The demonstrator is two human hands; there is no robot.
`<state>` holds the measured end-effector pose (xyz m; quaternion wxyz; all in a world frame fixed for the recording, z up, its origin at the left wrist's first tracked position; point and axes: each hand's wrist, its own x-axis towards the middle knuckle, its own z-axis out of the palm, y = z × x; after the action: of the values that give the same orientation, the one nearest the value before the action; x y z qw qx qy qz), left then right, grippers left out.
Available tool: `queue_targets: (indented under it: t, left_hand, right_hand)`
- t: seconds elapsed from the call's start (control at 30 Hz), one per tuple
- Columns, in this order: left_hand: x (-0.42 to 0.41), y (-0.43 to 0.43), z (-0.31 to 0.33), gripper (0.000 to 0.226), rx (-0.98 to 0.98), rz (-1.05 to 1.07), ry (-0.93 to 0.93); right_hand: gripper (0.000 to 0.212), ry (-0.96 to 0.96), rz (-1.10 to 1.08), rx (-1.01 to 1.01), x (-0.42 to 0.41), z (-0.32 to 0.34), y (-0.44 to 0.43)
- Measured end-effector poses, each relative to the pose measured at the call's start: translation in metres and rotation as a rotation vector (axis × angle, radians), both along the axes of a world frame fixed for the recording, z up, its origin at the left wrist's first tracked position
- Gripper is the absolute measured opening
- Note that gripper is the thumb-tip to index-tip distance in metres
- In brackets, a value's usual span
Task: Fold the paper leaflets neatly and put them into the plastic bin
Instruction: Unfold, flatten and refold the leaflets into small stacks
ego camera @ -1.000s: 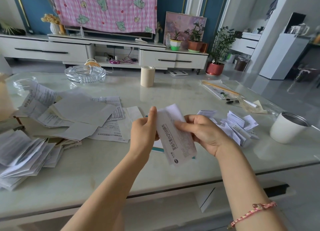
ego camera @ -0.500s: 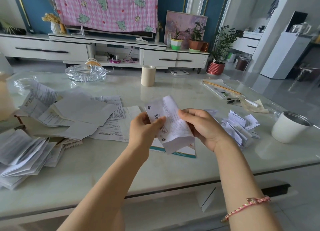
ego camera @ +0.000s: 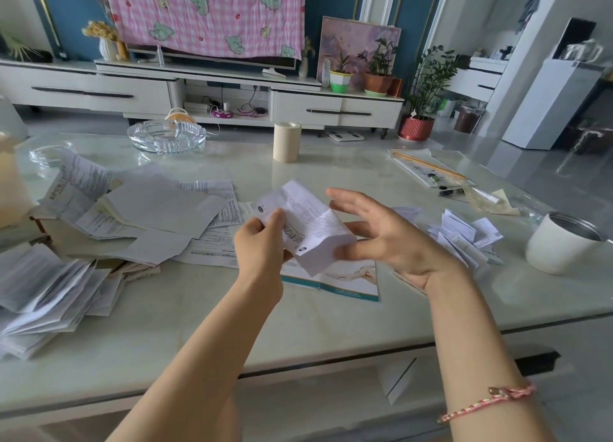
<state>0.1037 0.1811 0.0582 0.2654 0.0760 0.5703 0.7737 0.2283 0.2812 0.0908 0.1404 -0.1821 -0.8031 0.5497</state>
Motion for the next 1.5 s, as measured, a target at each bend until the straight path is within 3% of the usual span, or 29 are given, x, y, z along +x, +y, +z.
queue_targets:
  t: [0.1,0.17,0.27,0.33,0.5,0.57,0.63,0.73,0.8,0.9,1.0,1.13,1.27,1.4,1.5]
  left_hand:
    - [0.007,0.001,0.001,0.023,0.016,-0.049,-0.013]
    - [0.012,0.003,0.0,0.042,-0.091,0.059,0.101]
    - [0.015,-0.003,0.002,0.037,-0.229,0.392,0.673]
    - [0.018,-0.007,0.002,0.038,-0.191,0.289,0.8]
    - [0.018,-0.003,0.007,0.052,-0.094,-0.416,0.15]
    - [0.014,-0.005,0.01,0.062,0.017,-0.495,-0.041]
    - [0.01,-0.007,0.011,0.061,0.092,-0.472,-0.139]
    - [0.008,-0.009,0.011,0.048,0.093,-0.403,-0.146]
    - [0.005,-0.009,0.008,0.064,0.127,-0.439,-0.186]
    - [0.004,-0.009,0.01,0.078,0.227,-0.474,-0.246]
    - [0.003,-0.008,0.011,0.083,0.274,-0.477,-0.261]
    - [-0.001,-0.008,0.008,0.088,0.286,-0.493,-0.296]
    - [-0.002,-0.006,0.005,0.07,0.328,-0.513,-0.323]
    - [-0.006,-0.004,0.001,0.05,0.355,-0.415,-0.261]
    - [-0.007,-0.004,0.003,0.035,0.322,-0.268,-0.26]
  right_hand:
    - [0.007,0.176,-0.3,0.018,-0.019,-0.008,-0.008]
    - [0.026,0.226,-0.61,0.086,-0.028,-0.017,-0.007]
    - [0.037,0.381,-0.912,0.002,-0.031,-0.022,-0.009]
    - [0.029,0.442,-0.915,-0.081,-0.034,-0.021,-0.013]
    - [0.014,0.385,-0.613,-0.355,-0.04,-0.018,-0.023]
    - [0.021,0.298,-0.493,-0.311,-0.039,-0.019,-0.026]
    - [0.03,0.281,-0.471,-0.127,-0.038,-0.018,-0.028]
    - [0.028,0.317,-0.404,0.092,-0.037,-0.016,-0.031]
    - [0.007,0.282,-0.281,0.098,-0.037,-0.015,-0.036]
    - [0.04,0.214,-0.137,0.238,-0.04,-0.021,-0.047]
    - [0.034,0.167,-0.153,0.438,-0.041,-0.027,-0.054]
    - [0.019,0.175,-0.208,0.331,-0.04,-0.033,-0.056]
    - [0.014,0.259,-0.306,0.233,-0.042,-0.032,-0.06]
    - [0.034,0.315,-0.431,0.153,-0.045,-0.031,-0.058]
    - [0.006,0.328,-0.515,0.047,-0.044,-0.029,-0.052]
